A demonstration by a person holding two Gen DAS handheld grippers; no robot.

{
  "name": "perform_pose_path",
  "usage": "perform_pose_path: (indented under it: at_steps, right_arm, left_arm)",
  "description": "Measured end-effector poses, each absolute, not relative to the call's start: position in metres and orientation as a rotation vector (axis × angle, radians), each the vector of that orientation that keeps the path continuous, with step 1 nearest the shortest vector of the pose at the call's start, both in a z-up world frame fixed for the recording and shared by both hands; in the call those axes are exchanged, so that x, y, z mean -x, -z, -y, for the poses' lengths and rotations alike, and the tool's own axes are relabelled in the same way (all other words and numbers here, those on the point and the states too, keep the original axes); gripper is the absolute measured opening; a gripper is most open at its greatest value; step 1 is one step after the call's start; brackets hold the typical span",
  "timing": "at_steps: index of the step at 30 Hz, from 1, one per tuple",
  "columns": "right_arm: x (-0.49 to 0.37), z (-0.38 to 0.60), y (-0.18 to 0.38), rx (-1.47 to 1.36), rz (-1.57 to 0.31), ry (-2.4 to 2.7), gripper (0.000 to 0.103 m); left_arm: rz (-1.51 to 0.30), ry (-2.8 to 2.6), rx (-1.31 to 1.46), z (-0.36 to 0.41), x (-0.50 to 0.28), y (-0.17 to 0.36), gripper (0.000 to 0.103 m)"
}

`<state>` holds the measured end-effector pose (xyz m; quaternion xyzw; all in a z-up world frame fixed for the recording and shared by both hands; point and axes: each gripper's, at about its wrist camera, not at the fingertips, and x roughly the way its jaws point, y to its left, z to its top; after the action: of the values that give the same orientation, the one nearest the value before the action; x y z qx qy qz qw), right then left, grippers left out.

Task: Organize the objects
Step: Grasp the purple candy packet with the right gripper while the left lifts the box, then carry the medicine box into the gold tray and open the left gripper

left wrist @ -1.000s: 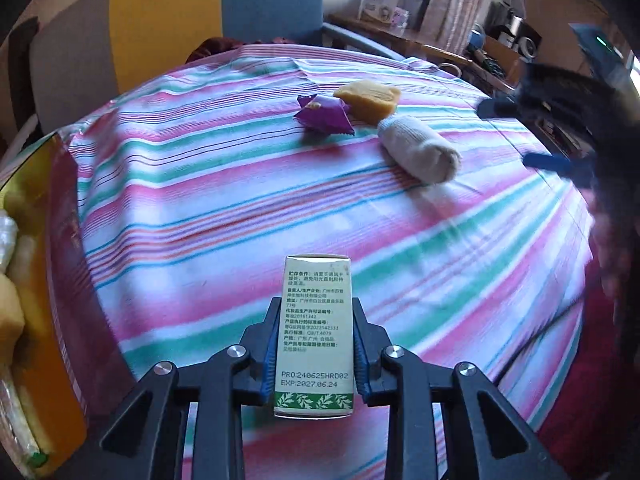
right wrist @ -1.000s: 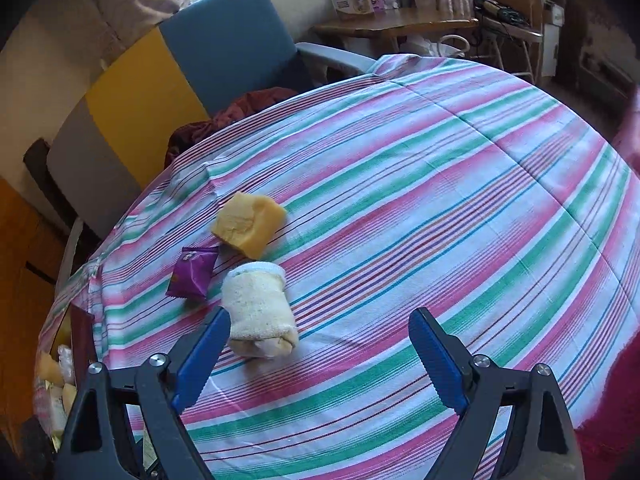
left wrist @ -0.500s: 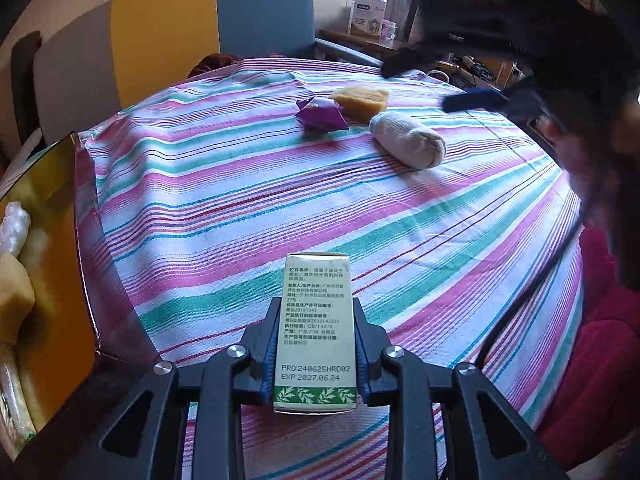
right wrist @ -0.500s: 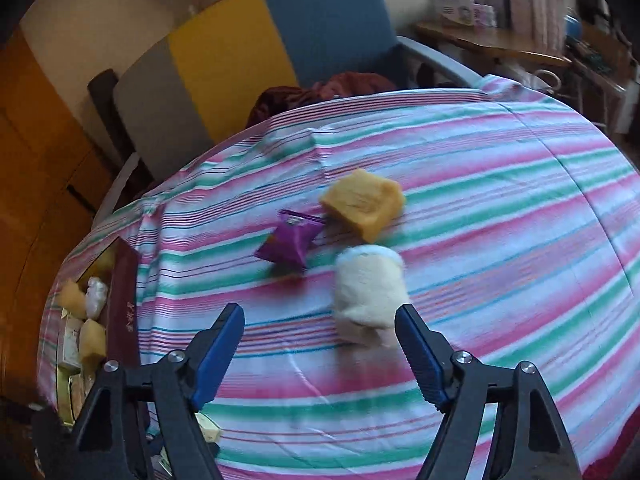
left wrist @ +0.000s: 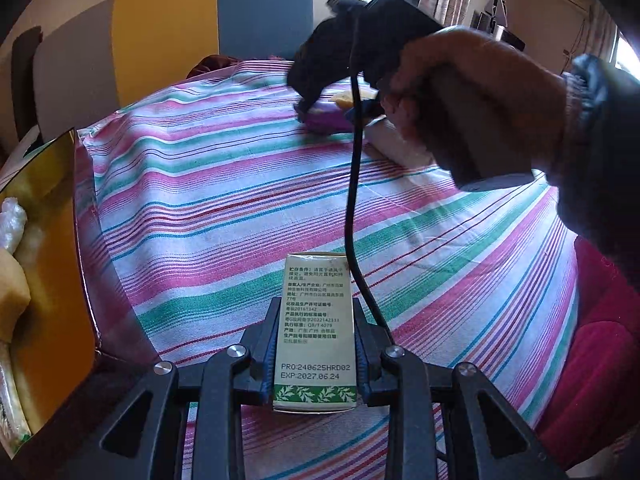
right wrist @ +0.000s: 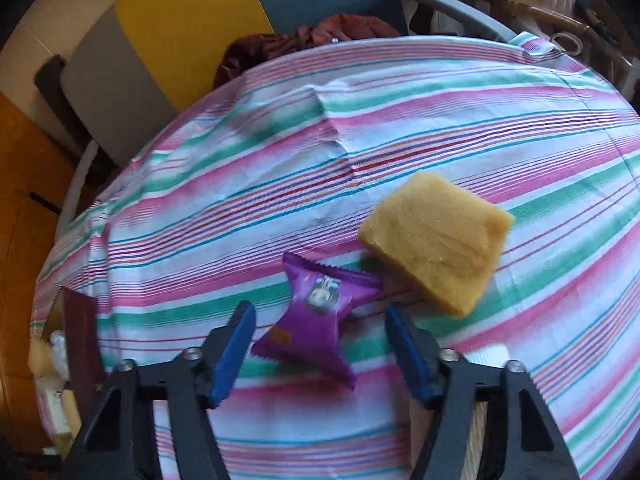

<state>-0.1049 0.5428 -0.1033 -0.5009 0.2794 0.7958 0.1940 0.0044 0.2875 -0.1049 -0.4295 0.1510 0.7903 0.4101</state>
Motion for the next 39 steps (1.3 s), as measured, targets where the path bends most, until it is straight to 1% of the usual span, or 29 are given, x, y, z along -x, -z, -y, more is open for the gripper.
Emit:
perform_pose_path:
  at_steps: [2,3,4,6,10,16,19,21,23,26,28,30,33,39]
  right_arm:
    - [0.109,-0.538,0.103,1.429,-0.666,-2.235,0.032]
    - [0.109,-0.534,0.102,1.45,-0.659,-2.269,0.03]
    - [0.107,-0.53,0.099,1.465,-0.657,-2.301,0.03]
    - [0.096,-0.515,0.09,1.486,-0.562,-2.37,0.03]
    - [0.066,-0.487,0.082,1.551,-0.446,-2.468,0.03]
    - [0.027,-0.447,0.1,1.662,-0.293,-2.513,0.03]
    - [0.025,-0.434,0.102,1.666,-0.182,-2.533,0.03]
    - [0.026,-0.433,0.103,1.673,-0.203,-2.545,0.03]
    - [0.027,-0.428,0.104,1.675,-0.152,-2.547,0.03]
    - [0.03,-0.429,0.102,1.682,-0.16,-2.543,0.03]
    - [0.031,-0.427,0.102,1.682,-0.145,-2.543,0.03]
    - [0.034,-0.422,0.1,1.682,-0.117,-2.543,0.03]
    - [0.035,-0.417,0.099,1.688,-0.09,-2.55,0.03]
    - [0.036,-0.416,0.1,1.693,-0.066,-2.551,0.03]
  left_arm:
    - [-0.373,-1.986,1.086,-0.285,-0.003,0.104,0.029]
    - [-0.368,-1.986,1.091,-0.283,-0.003,0.104,0.029]
    - [-0.368,-1.985,1.095,-0.282,-0.002,0.103,0.029]
    - [-0.368,-1.984,1.103,-0.278,-0.003,0.1,0.029]
    - [-0.385,-1.98,1.088,-0.269,-0.013,0.091,0.029]
    - [-0.416,-1.987,1.04,-0.247,-0.034,0.067,0.029]
    - [-0.395,-2.005,1.029,-0.232,-0.037,0.052,0.029]
    - [-0.344,-2.028,1.049,-0.221,-0.032,0.042,0.029]
    - [-0.25,-2.06,1.087,-0.207,-0.018,0.032,0.029]
    - [-0.155,-2.142,1.117,-0.194,0.012,0.022,0.029]
    - [-0.126,-2.202,1.13,-0.187,0.03,0.019,0.029]
    - [-0.095,-2.271,1.152,-0.178,0.052,0.017,0.029]
    - [0.0,-2.324,1.214,-0.164,0.083,0.018,0.029]
    - [0.142,-2.371,1.309,-0.148,0.136,0.028,0.029]
